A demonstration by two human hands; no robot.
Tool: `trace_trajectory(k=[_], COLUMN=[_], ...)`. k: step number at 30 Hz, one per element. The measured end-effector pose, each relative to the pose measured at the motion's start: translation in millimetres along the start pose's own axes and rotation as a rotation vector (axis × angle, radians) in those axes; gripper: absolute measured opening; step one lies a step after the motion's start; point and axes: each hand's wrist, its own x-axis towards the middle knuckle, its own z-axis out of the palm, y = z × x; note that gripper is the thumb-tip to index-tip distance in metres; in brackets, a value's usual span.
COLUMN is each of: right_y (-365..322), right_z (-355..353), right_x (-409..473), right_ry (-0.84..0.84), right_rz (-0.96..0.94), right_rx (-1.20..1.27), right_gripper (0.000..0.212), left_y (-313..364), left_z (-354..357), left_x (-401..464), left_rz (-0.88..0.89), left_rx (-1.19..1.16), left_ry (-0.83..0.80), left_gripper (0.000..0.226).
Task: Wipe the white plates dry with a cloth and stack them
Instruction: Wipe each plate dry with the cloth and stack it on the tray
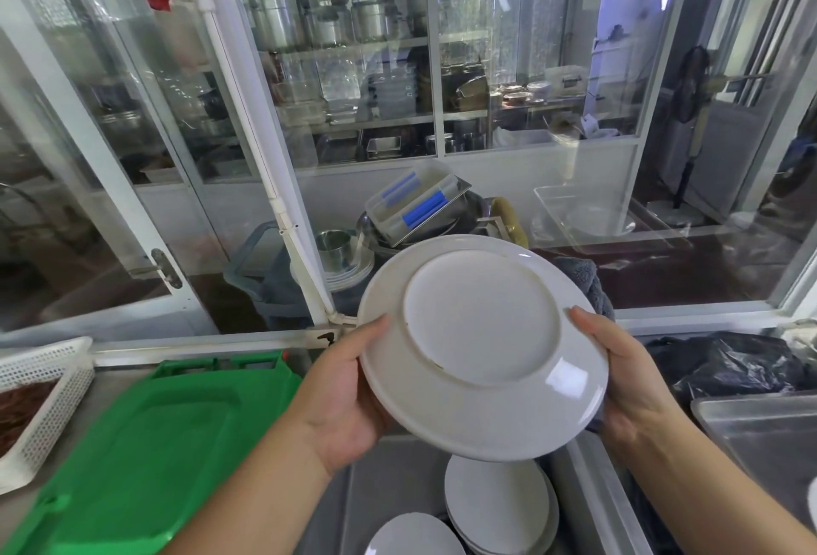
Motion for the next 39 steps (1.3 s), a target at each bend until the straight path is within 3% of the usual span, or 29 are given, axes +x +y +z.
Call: trace_trajectory(k=[7, 12, 14, 20, 25, 30, 33, 36, 39], right_y=[-5.9, -4.9, -2.6, -25.1, -52.7, -42.5, -19.9, 4.6, 16.8], right_z=[3.8, -0.8, -2.5, -2.4, 20.4, 54.1, 75.5, 90.7, 100.8], right_x=[1.7, 5.6, 7.1, 4.3, -3.9, -21.0, -23.6, -16.0, -9.4], right_ry=[-0.002, 0.103, 0.141, 0.339, 0.295, 0.179, -0.084, -0.351, -0.348], right_rz=[0.007, 0.039, 0.053, -0.219, -0.397, -0.574, -0.789, -0.897, -0.924], right_rx=[-0.039, 0.006, -0.005, -0.07, -0.118, -0.574, -0.845, -1.241, -1.548], right_gripper=[0.03, 0.057, 0.058, 0.043, 0.044, 0.024, 0.026, 0.042, 0.049], left_y=[-9.2, -17.5, -19.3, -4.5, 6.6, 6.4, -4.1, -16.9, -24.5], left_z=[9.2, 5.3, 3.0, -7.5, -5.9, 6.7, 18.5, 25.1, 22.1], left_x=[0.7, 0.8, 0.4, -0.4, 3.2, 8.9, 11.0, 11.5, 13.0], left_rz=[-0.003, 0.017, 0.036, 0.185, 0.279, 0.336, 0.357, 0.422, 0.487], left_rx=[-0.03, -0.074, -0.087, -0.118, -0.082, 0.039, 0.144, 0.288, 0.35], left_ry=[-0.025, -0.032, -0.029, 0.025, 0.033, 0.032, 0.019, -0.05, -0.141], left_gripper=[0.023, 0.045, 0.049, 0.04, 0.045, 0.046, 0.038, 0.031, 0.032])
